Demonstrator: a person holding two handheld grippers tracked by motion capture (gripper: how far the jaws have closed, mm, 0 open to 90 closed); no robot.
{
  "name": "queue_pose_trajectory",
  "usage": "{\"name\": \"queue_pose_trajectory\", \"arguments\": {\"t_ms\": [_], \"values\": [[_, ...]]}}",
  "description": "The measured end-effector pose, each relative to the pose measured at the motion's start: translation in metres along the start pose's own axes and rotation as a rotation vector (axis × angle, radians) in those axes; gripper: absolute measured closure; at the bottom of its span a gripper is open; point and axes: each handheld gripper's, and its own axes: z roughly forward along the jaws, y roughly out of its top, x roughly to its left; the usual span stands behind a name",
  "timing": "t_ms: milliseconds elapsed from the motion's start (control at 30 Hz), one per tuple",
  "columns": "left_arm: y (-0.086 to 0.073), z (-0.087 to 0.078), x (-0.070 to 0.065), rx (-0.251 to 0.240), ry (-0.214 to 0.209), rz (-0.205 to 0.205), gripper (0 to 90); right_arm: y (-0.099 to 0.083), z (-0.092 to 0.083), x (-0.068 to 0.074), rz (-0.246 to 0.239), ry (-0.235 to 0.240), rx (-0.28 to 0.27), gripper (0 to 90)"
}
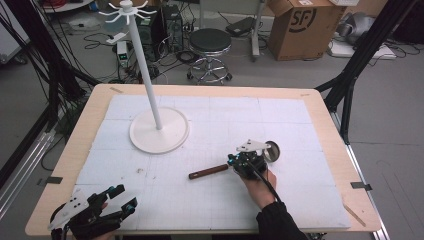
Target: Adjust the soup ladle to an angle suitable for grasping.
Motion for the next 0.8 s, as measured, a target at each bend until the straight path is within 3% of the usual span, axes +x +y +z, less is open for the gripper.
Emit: {"name": "queue_pose_trajectory", "arguments": {"t_ms": [33,100,167,233,300,333,467,567,800], "values": [[0.000,0.001,0.000,0.000,0.000,0.000,31.8,0.001,-0.002,0.008,0.004,0.072,-0.034,90.0],[0.000,0.002,0.000,0.006,0.000,0.004,31.8,0.004,0.001,0.028,-0.029,0.184,-0.029,90.0],[0.000,0.003,-0.001,0.007,-0.002,0.002,31.8,0.005,0.011,0.049,-0.046,0.285,0.015,90.0],[0.000,0.002,-0.001,0.007,-0.002,0.008,31.8,0.003,0.025,0.068,-0.085,0.331,0.075,90.0],[0.000,0.001,-0.001,0.001,0.000,0.006,31.8,0.001,0.039,0.083,-0.111,0.338,0.150,90.0],[0.001,0.001,-0.001,-0.002,0.000,0.004,31.8,0.001,0.043,0.086,-0.116,0.327,0.147,90.0],[0.000,0.001,0.001,0.000,0.000,-0.003,31.8,0.008,0.052,0.082,-0.062,0.322,0.156,90.0],[0.000,0.000,0.000,-0.001,-0.003,0.003,31.8,0.016,0.060,0.081,-0.077,0.276,0.145,90.0],[-0.001,-0.003,0.001,-0.007,0.010,-0.005,31.9,0.041,0.093,0.064,0.006,0.207,0.131,90.0]]}}
